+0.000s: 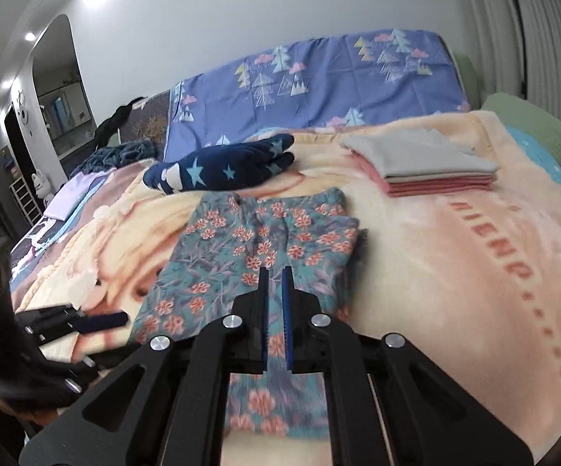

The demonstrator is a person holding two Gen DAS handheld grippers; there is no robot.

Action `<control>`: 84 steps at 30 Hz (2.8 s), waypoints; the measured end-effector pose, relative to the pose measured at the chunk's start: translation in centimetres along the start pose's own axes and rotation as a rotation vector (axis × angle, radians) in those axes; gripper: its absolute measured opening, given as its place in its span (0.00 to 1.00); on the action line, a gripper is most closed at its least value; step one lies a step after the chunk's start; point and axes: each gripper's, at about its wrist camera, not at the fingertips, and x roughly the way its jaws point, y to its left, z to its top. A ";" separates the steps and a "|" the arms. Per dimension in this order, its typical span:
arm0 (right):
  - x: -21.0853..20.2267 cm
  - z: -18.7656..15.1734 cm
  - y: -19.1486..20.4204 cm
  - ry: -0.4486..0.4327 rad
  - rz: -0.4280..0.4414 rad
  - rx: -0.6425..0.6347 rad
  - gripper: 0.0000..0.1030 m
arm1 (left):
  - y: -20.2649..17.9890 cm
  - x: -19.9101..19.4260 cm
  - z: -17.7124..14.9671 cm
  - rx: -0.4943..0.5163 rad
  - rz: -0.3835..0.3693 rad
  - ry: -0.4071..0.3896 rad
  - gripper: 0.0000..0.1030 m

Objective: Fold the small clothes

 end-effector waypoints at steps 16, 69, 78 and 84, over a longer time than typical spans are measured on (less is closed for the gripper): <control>2.7 4.6 -1.5 0.071 -0.129 -0.062 0.24 | 1.8 -1.5 1.9 -0.022 -0.032 -0.086 0.53; 12.2 4.6 -7.8 0.307 0.312 0.239 0.48 | 10.6 11.2 8.5 -0.266 -0.185 0.053 0.62; 6.0 6.3 -3.2 0.112 0.166 0.043 0.18 | 7.0 6.7 11.3 -0.144 -0.079 -0.103 0.17; -2.4 7.1 -1.5 -0.101 0.107 -0.019 0.17 | 2.8 -0.8 13.7 -0.013 -0.060 -0.269 0.16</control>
